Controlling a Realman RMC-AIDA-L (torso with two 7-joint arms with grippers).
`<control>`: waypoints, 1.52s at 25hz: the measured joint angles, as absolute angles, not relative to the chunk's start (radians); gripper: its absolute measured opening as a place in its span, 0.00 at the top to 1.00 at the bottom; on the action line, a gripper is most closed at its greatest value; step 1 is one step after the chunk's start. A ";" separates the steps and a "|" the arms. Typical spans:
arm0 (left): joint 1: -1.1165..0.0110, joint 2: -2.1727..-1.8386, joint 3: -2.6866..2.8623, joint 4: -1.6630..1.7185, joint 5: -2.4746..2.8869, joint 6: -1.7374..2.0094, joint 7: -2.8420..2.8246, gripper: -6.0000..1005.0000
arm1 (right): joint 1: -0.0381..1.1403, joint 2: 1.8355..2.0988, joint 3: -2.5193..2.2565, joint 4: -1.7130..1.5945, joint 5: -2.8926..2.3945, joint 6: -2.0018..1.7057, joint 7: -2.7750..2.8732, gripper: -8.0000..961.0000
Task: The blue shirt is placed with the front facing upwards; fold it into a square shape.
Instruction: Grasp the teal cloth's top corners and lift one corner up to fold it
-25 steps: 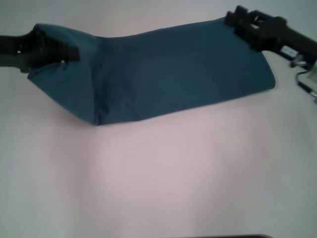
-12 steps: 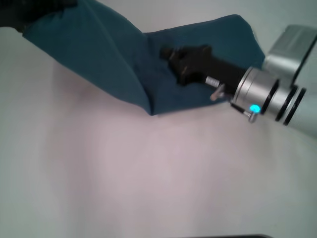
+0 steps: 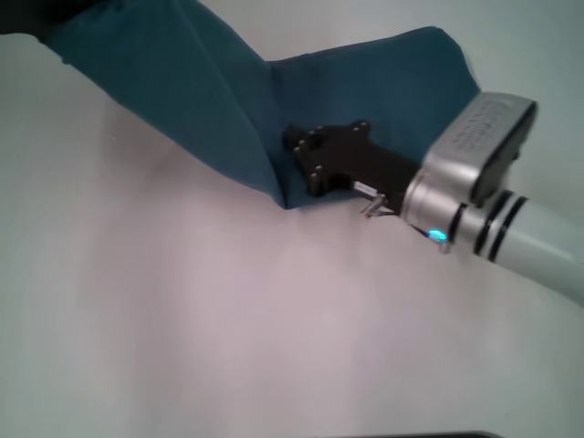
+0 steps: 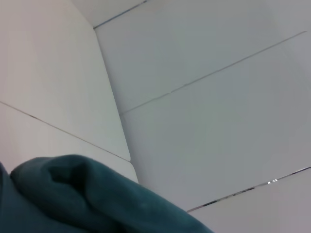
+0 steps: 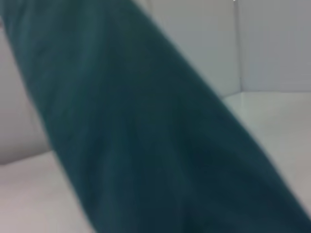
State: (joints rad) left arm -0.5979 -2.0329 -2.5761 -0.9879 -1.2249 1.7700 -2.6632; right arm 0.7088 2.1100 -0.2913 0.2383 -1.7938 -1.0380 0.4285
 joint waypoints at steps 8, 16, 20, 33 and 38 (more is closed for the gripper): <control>-0.602 -2.034 -2.582 -0.982 -1.225 1.768 -2.670 0.95 | 0.775 2.115 -0.262 0.310 -1.944 -0.951 0.415 0.98; -0.589 -2.025 -2.616 -0.981 -1.226 1.773 -2.676 0.95 | 0.631 2.092 -0.138 0.271 -1.955 -1.143 0.423 0.98; -0.583 -2.026 -2.621 -0.983 -1.226 1.775 -2.681 0.95 | 0.585 2.093 -0.085 0.209 -1.957 -1.184 0.481 0.98; -0.582 -2.047 -2.614 -0.988 -1.255 1.797 -2.681 0.95 | 0.775 2.111 -0.079 0.377 -2.050 -0.895 0.351 0.98; -0.580 -2.040 -2.619 -0.987 -1.255 1.795 -2.681 0.95 | 0.745 2.098 -0.038 0.411 -2.088 -0.943 0.349 0.98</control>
